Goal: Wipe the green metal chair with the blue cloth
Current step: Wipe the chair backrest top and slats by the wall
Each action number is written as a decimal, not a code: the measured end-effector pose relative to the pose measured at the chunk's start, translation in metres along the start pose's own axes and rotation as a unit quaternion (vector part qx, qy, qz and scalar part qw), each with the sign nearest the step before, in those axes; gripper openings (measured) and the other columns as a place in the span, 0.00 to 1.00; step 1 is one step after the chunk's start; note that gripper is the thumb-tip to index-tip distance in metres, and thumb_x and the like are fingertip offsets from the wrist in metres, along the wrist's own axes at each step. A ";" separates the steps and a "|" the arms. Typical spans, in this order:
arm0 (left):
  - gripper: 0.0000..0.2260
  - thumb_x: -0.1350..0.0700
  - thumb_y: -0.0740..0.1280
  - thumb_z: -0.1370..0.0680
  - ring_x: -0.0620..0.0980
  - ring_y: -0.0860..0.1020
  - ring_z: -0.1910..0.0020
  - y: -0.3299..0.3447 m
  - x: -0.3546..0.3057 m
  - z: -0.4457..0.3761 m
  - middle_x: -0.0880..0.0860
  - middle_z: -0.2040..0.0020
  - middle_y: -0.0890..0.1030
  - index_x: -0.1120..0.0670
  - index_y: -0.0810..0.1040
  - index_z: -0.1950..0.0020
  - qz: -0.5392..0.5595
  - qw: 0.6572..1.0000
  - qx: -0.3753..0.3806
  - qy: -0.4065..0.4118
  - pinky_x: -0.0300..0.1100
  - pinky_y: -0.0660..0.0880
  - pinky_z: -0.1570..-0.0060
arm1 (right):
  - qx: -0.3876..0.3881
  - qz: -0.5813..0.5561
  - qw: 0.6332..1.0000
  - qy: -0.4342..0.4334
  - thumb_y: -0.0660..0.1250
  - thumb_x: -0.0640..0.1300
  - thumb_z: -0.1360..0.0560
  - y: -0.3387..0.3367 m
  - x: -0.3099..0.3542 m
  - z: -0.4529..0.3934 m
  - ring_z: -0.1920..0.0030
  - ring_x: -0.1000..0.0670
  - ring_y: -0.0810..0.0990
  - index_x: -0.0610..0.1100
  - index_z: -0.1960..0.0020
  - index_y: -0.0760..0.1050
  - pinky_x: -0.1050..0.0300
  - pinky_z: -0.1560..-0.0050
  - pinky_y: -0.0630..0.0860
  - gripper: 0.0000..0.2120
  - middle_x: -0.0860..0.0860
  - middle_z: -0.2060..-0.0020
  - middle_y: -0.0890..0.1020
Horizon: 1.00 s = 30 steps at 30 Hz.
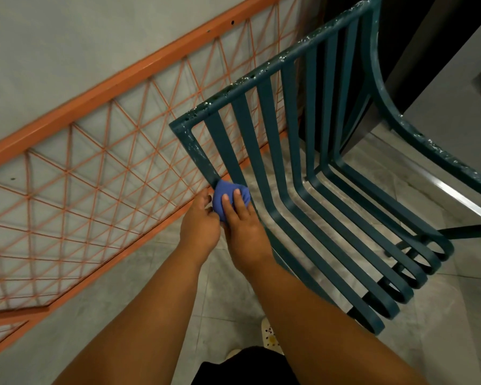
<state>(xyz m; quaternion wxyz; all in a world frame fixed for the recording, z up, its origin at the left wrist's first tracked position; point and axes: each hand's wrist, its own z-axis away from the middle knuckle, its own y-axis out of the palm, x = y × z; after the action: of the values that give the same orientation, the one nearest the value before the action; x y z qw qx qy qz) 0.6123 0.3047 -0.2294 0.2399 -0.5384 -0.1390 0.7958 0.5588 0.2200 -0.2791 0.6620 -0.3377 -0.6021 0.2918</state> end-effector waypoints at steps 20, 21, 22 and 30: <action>0.14 0.56 0.59 0.19 0.48 0.78 0.40 -0.021 -0.025 -0.023 0.50 0.41 0.80 0.49 0.73 0.34 0.274 0.961 0.014 -0.025 0.54 0.68 0.33 | -0.040 0.096 0.994 -0.015 0.80 0.41 0.38 0.000 -0.037 0.040 0.42 0.44 0.80 0.44 0.36 0.76 0.53 0.49 0.81 0.31 0.45 0.35 0.76; 0.14 0.56 0.59 0.19 0.48 0.78 0.40 -0.021 -0.025 -0.024 0.50 0.41 0.81 0.49 0.73 0.34 0.273 0.962 0.012 -0.025 0.54 0.68 0.33 | -0.047 0.064 0.996 0.035 0.76 0.41 0.32 -0.007 -0.029 0.034 0.41 0.44 0.80 0.45 0.32 0.72 0.53 0.49 0.81 0.30 0.44 0.31 0.72; 0.14 0.57 0.59 0.19 0.49 0.78 0.40 -0.021 -0.026 -0.024 0.50 0.40 0.80 0.50 0.72 0.33 0.274 0.961 0.011 -0.024 0.54 0.68 0.33 | -0.050 0.030 0.995 0.078 0.69 0.42 0.25 -0.008 -0.021 0.025 0.38 0.44 0.77 0.47 0.27 0.65 0.52 0.45 0.79 0.28 0.45 0.27 0.65; 0.12 0.56 0.58 0.18 0.47 0.75 0.38 -0.017 -0.022 -0.012 0.45 0.40 0.78 0.43 0.73 0.39 0.243 0.969 0.027 0.019 0.47 0.69 0.34 | -0.015 0.117 0.991 -0.059 0.81 0.42 0.40 -0.007 -0.024 0.021 0.43 0.43 0.81 0.47 0.38 0.78 0.52 0.47 0.80 0.31 0.48 0.38 0.79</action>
<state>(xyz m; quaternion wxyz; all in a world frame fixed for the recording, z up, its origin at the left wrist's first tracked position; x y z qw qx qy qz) 0.6345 0.3070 -0.2082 0.0558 -0.5646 0.0221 0.8232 0.5353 0.1992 -0.2870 0.5813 -0.3982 -0.6009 0.3774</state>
